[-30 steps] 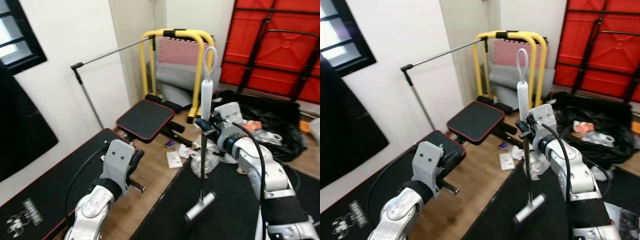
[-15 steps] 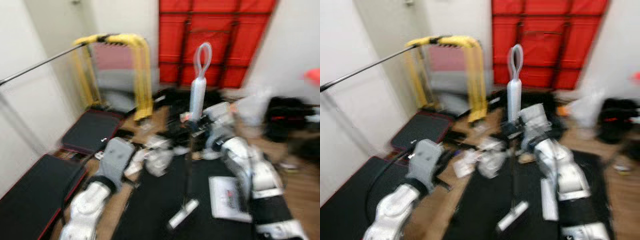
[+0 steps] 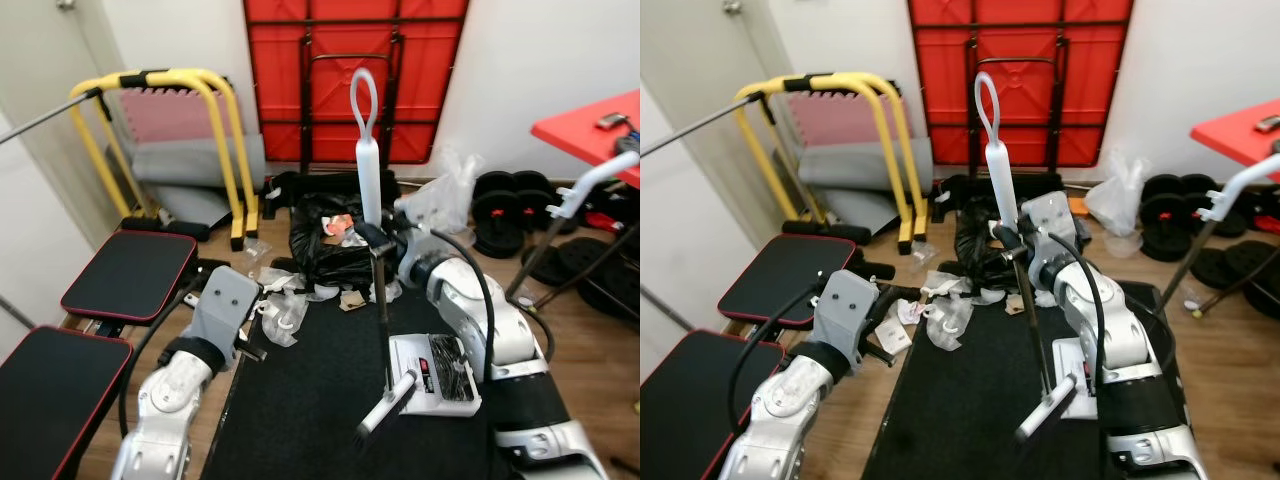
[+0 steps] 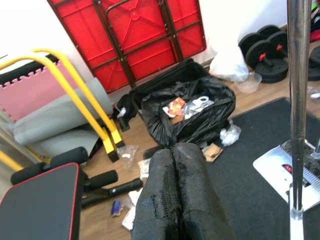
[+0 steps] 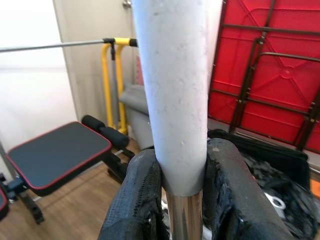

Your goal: Sweep floor

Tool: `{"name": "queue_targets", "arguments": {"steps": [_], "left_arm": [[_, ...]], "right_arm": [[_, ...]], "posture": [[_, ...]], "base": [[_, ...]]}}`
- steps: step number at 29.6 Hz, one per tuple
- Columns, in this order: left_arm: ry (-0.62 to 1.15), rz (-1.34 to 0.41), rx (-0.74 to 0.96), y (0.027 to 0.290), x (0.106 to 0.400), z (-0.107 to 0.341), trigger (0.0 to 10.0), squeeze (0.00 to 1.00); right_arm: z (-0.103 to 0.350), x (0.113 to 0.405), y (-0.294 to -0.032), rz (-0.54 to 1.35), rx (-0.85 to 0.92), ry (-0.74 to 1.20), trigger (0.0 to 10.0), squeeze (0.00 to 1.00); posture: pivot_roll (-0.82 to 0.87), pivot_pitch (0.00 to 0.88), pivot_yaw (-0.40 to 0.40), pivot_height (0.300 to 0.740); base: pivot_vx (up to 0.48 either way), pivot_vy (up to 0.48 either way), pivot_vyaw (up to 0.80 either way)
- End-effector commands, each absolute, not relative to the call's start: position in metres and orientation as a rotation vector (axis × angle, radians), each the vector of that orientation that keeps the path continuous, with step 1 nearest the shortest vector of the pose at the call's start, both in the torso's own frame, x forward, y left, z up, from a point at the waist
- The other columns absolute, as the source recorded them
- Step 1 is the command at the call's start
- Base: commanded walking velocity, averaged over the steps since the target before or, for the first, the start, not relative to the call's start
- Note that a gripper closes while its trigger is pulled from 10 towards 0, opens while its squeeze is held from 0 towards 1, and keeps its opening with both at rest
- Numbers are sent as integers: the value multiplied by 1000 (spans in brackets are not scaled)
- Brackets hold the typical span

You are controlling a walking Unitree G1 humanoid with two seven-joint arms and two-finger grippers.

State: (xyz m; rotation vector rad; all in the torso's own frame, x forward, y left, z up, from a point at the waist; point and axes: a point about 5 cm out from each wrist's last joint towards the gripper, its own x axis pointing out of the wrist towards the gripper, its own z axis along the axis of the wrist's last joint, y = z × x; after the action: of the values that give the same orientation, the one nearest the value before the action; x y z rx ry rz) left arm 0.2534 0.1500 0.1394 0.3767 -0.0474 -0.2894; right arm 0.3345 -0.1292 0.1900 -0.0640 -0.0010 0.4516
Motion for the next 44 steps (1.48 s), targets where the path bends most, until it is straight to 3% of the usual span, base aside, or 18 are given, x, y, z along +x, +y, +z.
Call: {"name": "queue_targets", "arguments": {"steps": [1,4,5,6,8,17,24,35,36,39,41,42,43,44], "left_arm": [[-70,-174,408,156,260,142,10000,0],[-70,-191,426,154,263,142,10000,0],[-64,-228,418,151,265,141,10000,263],[-60,-254,409,150,265,141,10000,953],[-57,-283,401,147,265,141,10000,1000],[16,-388,506,131,278,128,10000,1000],[8,-192,467,139,298,138,10000,1000],[24,-144,342,139,305,141,10000,1000],[-17,-186,302,128,306,149,10000,914],[-37,-206,290,122,306,153,10000,859],[-49,-239,270,109,306,156,10000,235],[-49,-239,270,109,306,156,10000,235],[-53,-251,259,104,306,158,10000,0],[-53,-251,259,104,306,158,10000,0]], "right_arm": [[202,339,-121,483,-43,-30,10000,0],[206,341,-117,495,-32,-35,10000,0],[211,343,-112,509,-17,-42,10000,0],[214,344,-109,519,-7,-47,10000,0],[220,343,-103,542,25,-52,10000,0],[248,339,-67,659,142,-76,10000,0],[260,337,-49,704,178,-67,10000,0],[273,334,-40,732,240,-86,10000,0],[277,331,-32,764,262,-94,10000,0],[277,330,-30,772,262,-92,10000,0],[277,328,-27,781,268,-85,10000,0],[277,328,-27,781,268,-85,10000,0],[276,328,-26,785,274,-83,10000,0],[276,328,-26,785,274,-83,10000,0]], "posture": [[-105,0,-30,740],[-105,0,-30,740],[-107,0,-30,740],[-107,0,-30,740],[-104,0,-30,740],[-104,0,-34,740],[-108,0,-29,740],[-109,0,-29,740],[-109,0,-29,740],[-107,0,-31,740],[-108,0,-31,740],[-108,0,-31,740],[-108,0,-31,740],[-108,0,-31,740]], "base": [[0,0,0],[0,0,0],[0,0,0],[0,0,0],[0,0,0],[0,0,0],[0,0,0],[0,0,0],[0,0,0],[0,0,0],[0,0,0],[0,0,0],[0,0,0],[0,0,0]]}}
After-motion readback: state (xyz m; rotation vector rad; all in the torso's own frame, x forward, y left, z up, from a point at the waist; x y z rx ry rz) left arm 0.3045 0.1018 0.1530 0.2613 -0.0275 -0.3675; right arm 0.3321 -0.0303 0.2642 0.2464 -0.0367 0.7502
